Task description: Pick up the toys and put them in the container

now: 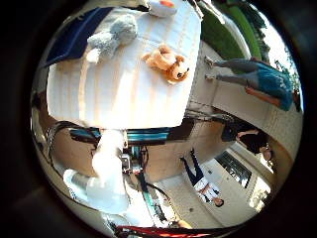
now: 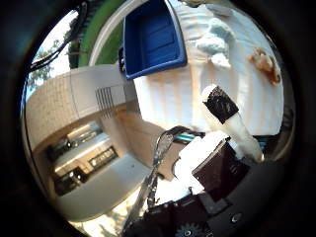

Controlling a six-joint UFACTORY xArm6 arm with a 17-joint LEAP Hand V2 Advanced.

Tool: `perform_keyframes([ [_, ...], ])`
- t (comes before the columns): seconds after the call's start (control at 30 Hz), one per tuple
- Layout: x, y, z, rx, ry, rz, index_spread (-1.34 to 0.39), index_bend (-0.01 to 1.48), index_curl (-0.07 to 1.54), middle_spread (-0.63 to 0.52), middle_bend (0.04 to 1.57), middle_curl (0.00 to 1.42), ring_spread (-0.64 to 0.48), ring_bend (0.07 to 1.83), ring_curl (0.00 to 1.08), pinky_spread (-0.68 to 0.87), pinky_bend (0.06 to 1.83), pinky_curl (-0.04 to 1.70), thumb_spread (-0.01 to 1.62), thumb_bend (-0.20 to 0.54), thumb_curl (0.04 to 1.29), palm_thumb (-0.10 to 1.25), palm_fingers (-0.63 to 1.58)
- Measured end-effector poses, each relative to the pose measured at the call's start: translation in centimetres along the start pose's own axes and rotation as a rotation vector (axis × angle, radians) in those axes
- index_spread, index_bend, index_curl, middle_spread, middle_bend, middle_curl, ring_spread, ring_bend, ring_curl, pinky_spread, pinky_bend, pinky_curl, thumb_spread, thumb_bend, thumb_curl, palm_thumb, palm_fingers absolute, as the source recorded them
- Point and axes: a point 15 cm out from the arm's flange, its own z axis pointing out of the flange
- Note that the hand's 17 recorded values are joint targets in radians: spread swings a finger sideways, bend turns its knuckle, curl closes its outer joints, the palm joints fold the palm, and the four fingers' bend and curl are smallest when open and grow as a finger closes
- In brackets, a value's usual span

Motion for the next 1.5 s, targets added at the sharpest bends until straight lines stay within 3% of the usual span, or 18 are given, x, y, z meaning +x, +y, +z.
perform_keyframes([
  [0.17,8.0,-0.6,-4.1,0.049,0.078,0.152,-0.25,0.19,0.36,0.05,0.16,0.28,0.28,0.25,0.32,0.42,0.40,0.23,1.24,-0.020,0.38,0.77,0.22],
  [0.37,13.8,0.6,-3.8,0.040,0.064,0.236,-0.24,0.17,0.35,0.04,0.16,0.28,0.28,0.27,0.33,0.42,0.42,0.23,1.23,-0.020,0.38,0.77,0.22],
  [0.53,20.1,-0.7,-1.8,0.115,0.077,0.287,-0.24,0.16,0.34,0.04,0.16,0.28,0.27,0.28,0.33,0.42,0.43,0.24,1.23,-0.020,0.38,0.77,0.21],
  [0.97,24.3,-5.3,11.4,0.087,0.076,0.249,-0.17,0.16,0.29,0.03,0.18,0.31,0.26,0.33,0.34,0.41,0.48,0.24,1.18,-0.027,0.37,0.69,0.18],
  [1.5,23.6,-8.1,14.2,0.063,0.077,0.206,-0.13,0.19,0.30,0.02,0.18,0.32,0.26,0.36,0.33,0.40,0.44,0.22,1.15,-0.019,0.38,0.72,0.26],
])
